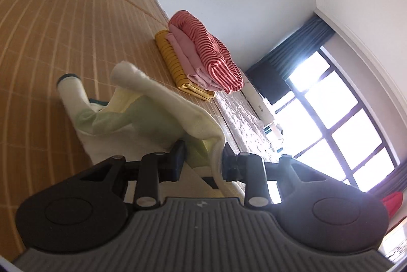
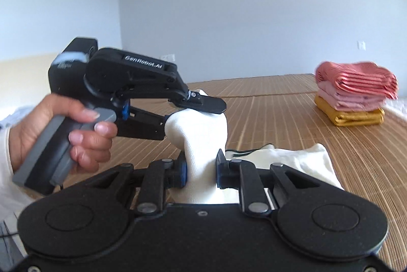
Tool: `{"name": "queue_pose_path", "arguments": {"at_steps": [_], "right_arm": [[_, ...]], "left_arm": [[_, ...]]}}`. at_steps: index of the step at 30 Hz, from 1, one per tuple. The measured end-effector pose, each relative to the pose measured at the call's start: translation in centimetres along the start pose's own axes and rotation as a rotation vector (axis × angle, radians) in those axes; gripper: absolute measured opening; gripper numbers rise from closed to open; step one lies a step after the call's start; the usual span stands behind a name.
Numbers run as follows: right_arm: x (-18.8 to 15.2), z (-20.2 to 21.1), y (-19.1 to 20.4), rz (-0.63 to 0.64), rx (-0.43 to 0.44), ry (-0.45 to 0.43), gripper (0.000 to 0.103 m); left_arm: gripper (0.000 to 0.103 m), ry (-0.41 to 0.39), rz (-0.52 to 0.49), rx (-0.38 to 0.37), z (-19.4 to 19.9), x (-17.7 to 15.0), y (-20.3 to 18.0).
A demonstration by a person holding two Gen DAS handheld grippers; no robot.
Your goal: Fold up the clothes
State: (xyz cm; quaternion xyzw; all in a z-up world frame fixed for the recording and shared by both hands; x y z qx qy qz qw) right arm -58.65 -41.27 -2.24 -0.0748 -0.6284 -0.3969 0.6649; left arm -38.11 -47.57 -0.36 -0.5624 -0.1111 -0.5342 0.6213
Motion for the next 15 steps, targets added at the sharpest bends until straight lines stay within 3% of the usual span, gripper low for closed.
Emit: {"name": "queue_pose_path", "arguments": {"at_steps": [4, 8, 10, 11, 12, 13, 15], "right_arm": [[-0.5, -0.1, -5.1, -0.150, -0.083, 0.008, 0.021], [-2.1, 0.9, -10.0, -0.261, -0.152, 0.073, 0.024], [-2.1, 2.2, -11.3, -0.296, -0.156, 0.078, 0.037], [-2.0, 2.6, -11.8, -0.306, -0.147, 0.075, 0.039], [-1.8, 3.1, -12.1, -0.309, -0.141, 0.069, 0.043], [-1.6, 3.6, -12.1, -0.303, -0.145, 0.060, 0.048], [-0.5, 3.9, -12.4, -0.270, -0.188, 0.031, 0.059]], "left_arm": [[0.033, 0.079, -0.036, -0.016, -8.0, -0.6, -2.9], [0.034, 0.148, -0.079, -0.005, -12.2, -2.8, -3.9], [0.039, 0.150, -0.146, 0.031, -12.0, -3.7, -4.2], [0.044, 0.140, -0.183, 0.057, -11.5, -4.0, -4.3], [0.056, 0.122, -0.226, 0.091, -10.6, -4.2, -4.3], [0.061, 0.105, -0.275, 0.125, -9.5, -4.5, -4.4], [0.063, 0.093, -0.391, 0.192, -7.3, -5.0, -4.5]]}}
Point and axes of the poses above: each gripper's, at about its wrist camera, not at the fingertips, and z roughly against the way its jaws point, y to its left, x to its top, the point moved 4 cm from there along -z, roughly the way its jaws point, and after that the axes turned 10 degrees about -z, right-handed, at the moved point
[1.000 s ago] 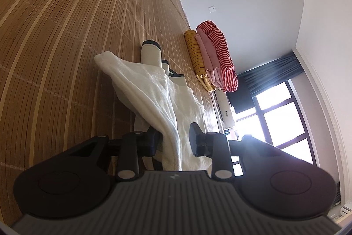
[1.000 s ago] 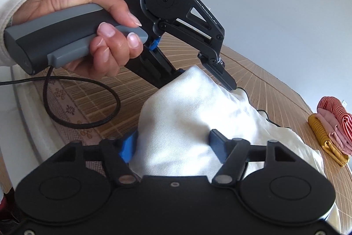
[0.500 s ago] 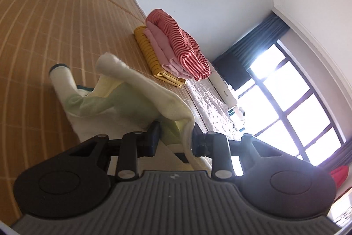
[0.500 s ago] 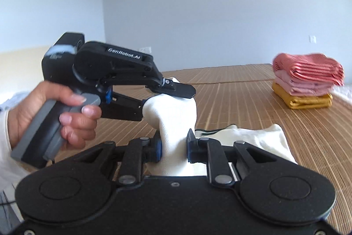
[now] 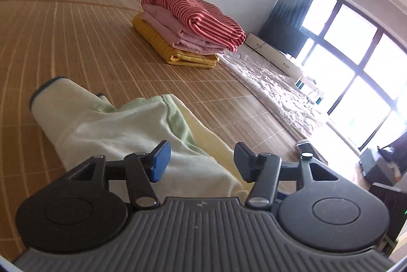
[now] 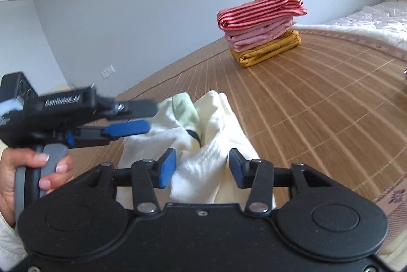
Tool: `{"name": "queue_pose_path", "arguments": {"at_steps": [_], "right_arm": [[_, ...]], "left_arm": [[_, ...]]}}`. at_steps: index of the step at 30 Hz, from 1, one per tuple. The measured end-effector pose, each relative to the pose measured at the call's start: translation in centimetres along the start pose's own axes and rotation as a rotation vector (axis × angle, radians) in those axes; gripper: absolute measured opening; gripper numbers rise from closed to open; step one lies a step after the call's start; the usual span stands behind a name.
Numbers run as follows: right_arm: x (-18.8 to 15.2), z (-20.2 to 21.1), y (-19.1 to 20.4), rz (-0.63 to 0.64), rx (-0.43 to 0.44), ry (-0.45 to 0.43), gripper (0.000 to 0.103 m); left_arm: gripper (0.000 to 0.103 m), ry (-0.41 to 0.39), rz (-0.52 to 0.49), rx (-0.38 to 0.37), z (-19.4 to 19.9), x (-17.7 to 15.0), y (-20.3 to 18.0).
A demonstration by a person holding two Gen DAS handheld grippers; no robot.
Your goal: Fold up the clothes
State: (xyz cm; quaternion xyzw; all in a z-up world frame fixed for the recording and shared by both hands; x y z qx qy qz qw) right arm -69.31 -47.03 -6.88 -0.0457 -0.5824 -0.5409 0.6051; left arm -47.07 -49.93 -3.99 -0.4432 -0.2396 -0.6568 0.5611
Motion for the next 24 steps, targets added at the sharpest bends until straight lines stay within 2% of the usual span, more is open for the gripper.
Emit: {"name": "queue_pose_path", "arguments": {"at_steps": [3, 6, 8, 9, 10, 12, 14, 16, 18, 20, 24], "right_arm": [[1.3, 1.6, 0.5, 0.056, -0.029, -0.041, 0.061], [3.2, 1.1, 1.7, 0.130, 0.012, -0.029, 0.061], [4.4, 0.2, 2.8, 0.190, 0.069, 0.027, 0.062], [5.2, -0.7, 3.6, 0.224, 0.105, 0.081, 0.065], [5.7, -1.6, 4.0, 0.257, 0.133, 0.124, 0.072], [6.2, -3.9, 4.4, 0.308, 0.155, 0.198, 0.074], [6.1, -6.7, 2.9, 0.288, 0.071, 0.246, 0.070], [5.0, -8.3, 1.1, 0.230, 0.034, 0.280, 0.051], [3.5, -8.8, 0.4, 0.186, 0.064, 0.352, 0.043], [1.9, -8.6, 0.9, 0.171, 0.143, 0.429, 0.035], [-0.6, -7.5, 2.3, 0.199, 0.296, 0.547, 0.038]], "left_arm": [[0.067, 0.045, -0.141, 0.068, 1.8, -1.6, -0.9], [0.067, 0.091, -0.237, 0.045, 2.1, -3.6, -2.8], [0.067, 0.097, -0.280, 0.010, 1.8, -4.7, -4.3], [0.067, 0.101, -0.300, -0.011, 1.5, -5.2, -5.0], [0.068, 0.111, -0.317, -0.025, 1.2, -5.8, -5.5], [0.071, 0.139, -0.360, -0.012, 0.6, -6.9, -6.1], [0.072, 0.147, -0.440, 0.022, 0.4, -7.7, -6.6], [0.072, 0.152, -0.508, 0.044, 0.9, -8.2, -6.6], [0.072, 0.169, -0.536, 0.056, 1.6, -8.6, -6.2], [0.073, 0.190, -0.558, 0.078, 2.2, -8.8, -5.3], [0.076, 0.238, -0.601, 0.153, 4.6, -9.3, -2.7]]}}
Point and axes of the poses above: each gripper's, at about its wrist camera, not at the fingertips, and z roughly against the way its jaws point, y to its left, x to its top, the point moved 4 cm from there along -z, roughly the way its jaws point, and after that the axes turned 10 degrees about -z, right-handed, at the moved point
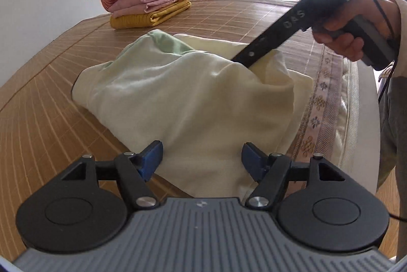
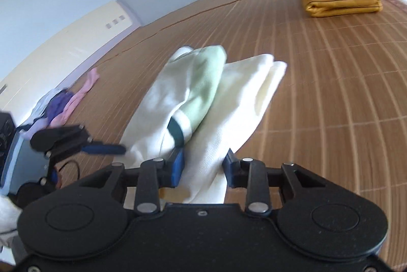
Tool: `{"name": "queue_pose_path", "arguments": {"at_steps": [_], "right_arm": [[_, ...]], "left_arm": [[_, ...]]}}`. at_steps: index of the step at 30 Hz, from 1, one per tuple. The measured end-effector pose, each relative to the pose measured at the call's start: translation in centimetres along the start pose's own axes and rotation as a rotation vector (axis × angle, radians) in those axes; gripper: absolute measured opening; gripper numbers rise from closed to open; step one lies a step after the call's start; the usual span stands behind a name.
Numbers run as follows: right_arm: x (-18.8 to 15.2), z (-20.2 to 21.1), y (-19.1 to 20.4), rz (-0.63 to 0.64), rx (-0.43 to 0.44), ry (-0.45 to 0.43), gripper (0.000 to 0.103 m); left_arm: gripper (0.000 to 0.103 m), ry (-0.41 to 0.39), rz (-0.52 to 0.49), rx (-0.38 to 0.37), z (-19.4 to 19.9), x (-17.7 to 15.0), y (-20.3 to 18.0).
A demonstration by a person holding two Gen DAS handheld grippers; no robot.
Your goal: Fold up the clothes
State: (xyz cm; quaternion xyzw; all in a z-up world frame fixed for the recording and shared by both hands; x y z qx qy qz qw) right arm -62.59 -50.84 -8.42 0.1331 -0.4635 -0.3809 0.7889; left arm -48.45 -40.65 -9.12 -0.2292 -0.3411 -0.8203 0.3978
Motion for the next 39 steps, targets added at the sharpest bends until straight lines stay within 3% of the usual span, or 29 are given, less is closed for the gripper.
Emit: {"name": "queue_pose_path", "arguments": {"at_steps": [2, 4, 6, 9, 12, 17, 18, 19, 20, 22, 25, 28, 30, 33, 35, 39], "right_arm": [[-1.2, -0.3, 1.1, 0.056, 0.070, 0.069, 0.043], [-2.0, 0.0, 1.9, 0.118, 0.087, 0.098, 0.046], [-2.1, 1.3, 2.8, 0.168, 0.073, 0.052, 0.047], [-2.1, 3.5, 4.8, 0.277, 0.159, -0.046, 0.055], [-3.5, 1.8, 7.7, 0.404, 0.202, 0.032, 0.061], [-6.1, -1.8, 10.2, 0.570, 0.193, 0.153, 0.046], [-6.3, -1.8, 10.3, 0.587, 0.188, 0.155, 0.035], [-6.0, -1.4, 10.1, 0.569, 0.192, 0.142, 0.006], [-5.5, -1.0, 9.8, 0.547, 0.196, 0.128, 0.005], [-4.6, -0.1, 9.3, 0.488, 0.232, 0.091, 0.005], [-3.7, 1.4, 8.7, 0.422, 0.293, 0.039, 0.005], [-3.5, 1.8, 8.4, 0.424, 0.304, 0.037, 0.005], [-3.3, 1.5, 8.2, 0.433, 0.302, 0.046, 0.005], [-3.8, 1.4, 8.3, 0.483, 0.282, 0.074, 0.005], [-4.7, 1.1, 8.3, 0.528, 0.248, 0.111, 0.005], [-6.6, 0.2, 8.0, 0.592, 0.170, 0.192, 0.005]], "left_arm": [[0.081, 0.041, 0.024, 0.056, 1.1, -1.6, 1.8], [0.082, 0.075, 0.070, 0.103, 2.2, -3.4, 3.9], [0.082, 0.079, 0.140, 0.124, 3.5, -4.7, 5.7], [0.081, 0.017, 0.232, 0.105, 5.5, -5.5, 7.0], [0.081, -0.083, 0.262, 0.023, 6.7, -5.1, 6.9], [0.081, -0.177, 0.262, -0.159, 7.4, -4.8, 4.8], [0.081, -0.181, 0.246, -0.183, 7.5, -4.7, 4.2], [0.081, -0.181, 0.227, -0.196, 7.5, -4.7, 3.6], [0.081, -0.176, 0.205, -0.193, 7.5, -4.6, 3.0], [0.081, -0.158, 0.149, -0.156, 7.4, -4.5, 2.0], [0.082, -0.126, 0.010, -0.040, 7.3, -4.6, 0.2], [0.082, -0.127, -0.039, 0.080, 7.0, -4.3, -0.1], [0.082, -0.116, -0.045, 0.159, 6.7, -4.3, 0.2], [0.082, 0.015, -0.020, 0.265, 5.6, -5.3, 1.7], [0.083, 0.051, -0.049, 0.355, 5.4, -6.2, 2.5], [0.083, 0.045, 0.068, 0.332, 5.6, -7.1, 4.0]]}}
Point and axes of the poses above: each gripper's, at about its wrist camera, not at the fingertips, and z roughly against the way its jaws point, y to its left, x to its top, the point moved 4 cm from there along -z, roughly the way its jaws point, and after that the axes turned 10 degrees about -z, right-handed, at the moved point
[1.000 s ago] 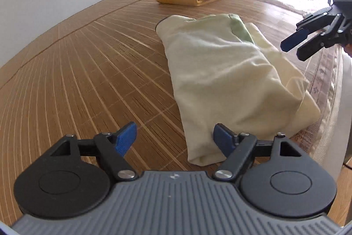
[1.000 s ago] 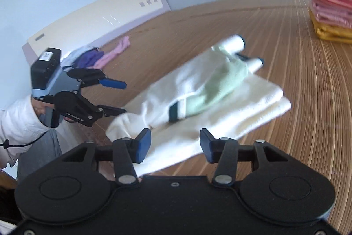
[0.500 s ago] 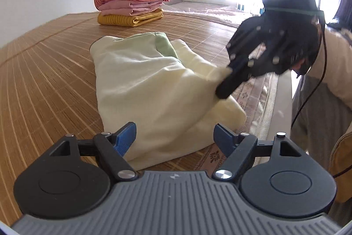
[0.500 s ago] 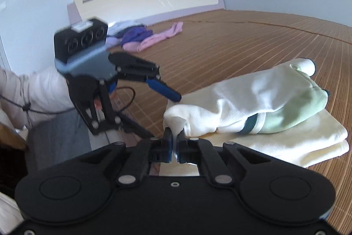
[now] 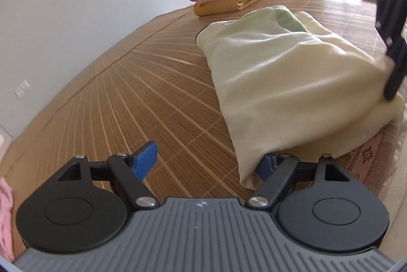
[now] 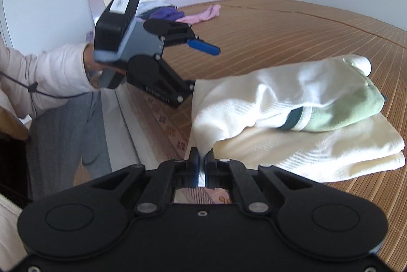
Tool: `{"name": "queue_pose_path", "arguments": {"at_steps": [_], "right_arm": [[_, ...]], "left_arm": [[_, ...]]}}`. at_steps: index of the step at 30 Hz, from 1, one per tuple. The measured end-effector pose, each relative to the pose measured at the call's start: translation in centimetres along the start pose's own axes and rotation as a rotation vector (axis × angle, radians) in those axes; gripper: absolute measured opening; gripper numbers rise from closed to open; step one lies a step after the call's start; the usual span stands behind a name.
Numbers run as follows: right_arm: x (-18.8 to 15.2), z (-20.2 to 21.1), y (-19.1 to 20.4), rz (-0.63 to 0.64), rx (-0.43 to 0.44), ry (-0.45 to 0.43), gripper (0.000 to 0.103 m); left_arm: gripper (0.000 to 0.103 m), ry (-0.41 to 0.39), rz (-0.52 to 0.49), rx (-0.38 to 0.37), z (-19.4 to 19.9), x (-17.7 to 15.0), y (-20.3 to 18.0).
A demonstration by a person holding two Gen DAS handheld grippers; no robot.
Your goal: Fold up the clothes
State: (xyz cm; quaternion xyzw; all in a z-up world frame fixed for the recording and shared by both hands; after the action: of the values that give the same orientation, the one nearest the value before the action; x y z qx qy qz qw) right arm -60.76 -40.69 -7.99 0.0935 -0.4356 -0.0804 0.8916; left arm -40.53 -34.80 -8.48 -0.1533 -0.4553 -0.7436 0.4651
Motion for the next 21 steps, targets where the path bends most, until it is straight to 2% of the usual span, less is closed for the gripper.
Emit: {"name": "queue_pose_path", "arguments": {"at_steps": [5, 7, 9, 11, 13, 14, 17, 21], "right_arm": [[-0.2, 0.7, 0.2, 0.006, 0.010, 0.016, 0.006], [-0.3, 1.2, 0.2, -0.011, 0.049, 0.014, 0.017], [-0.1, 2.5, -0.3, -0.051, 0.085, -0.037, 0.018], [0.4, 3.9, -1.2, -0.143, 0.087, -0.168, 0.020], [1.2, 5.0, -3.1, -0.270, 0.016, -0.280, 0.040], [1.6, 5.0, -4.4, -0.348, -0.024, -0.320, 0.043], [2.3, 3.8, -7.9, -0.582, -0.123, -0.391, 0.046], [3.4, 1.7, -9.9, -0.675, -0.217, -0.400, 0.046]], "left_arm": [[0.084, 0.008, 0.048, -0.013, -0.3, -0.2, 0.5], [0.084, 0.002, 0.046, -0.013, -0.2, -0.3, 0.4], [0.084, -0.001, 0.042, -0.013, -0.2, -0.3, 0.3], [0.084, -0.004, 0.029, -0.015, 0.0, -0.2, 0.2], [0.083, -0.006, 0.016, -0.019, 0.2, -0.1, 0.1], [0.083, -0.008, 0.015, -0.022, 0.2, 0.0, 0.1], [0.083, -0.013, 0.014, -0.028, 0.2, 0.0, -0.2], [0.083, -0.019, 0.014, -0.025, 0.2, -0.1, -0.3]]}}
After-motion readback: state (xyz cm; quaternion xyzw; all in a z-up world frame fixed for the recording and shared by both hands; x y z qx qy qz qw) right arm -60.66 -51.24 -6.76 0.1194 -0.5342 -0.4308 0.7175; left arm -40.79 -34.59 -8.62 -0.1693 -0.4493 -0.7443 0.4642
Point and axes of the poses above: each gripper's, at about its wrist camera, not at the fingertips, and z roughly against the way its jaws point, y to its left, x to its top, the point moved 4 cm from there along -z, roughly the way its jaws point, and after that the axes turned 10 degrees about -z, right-handed, at the moved point
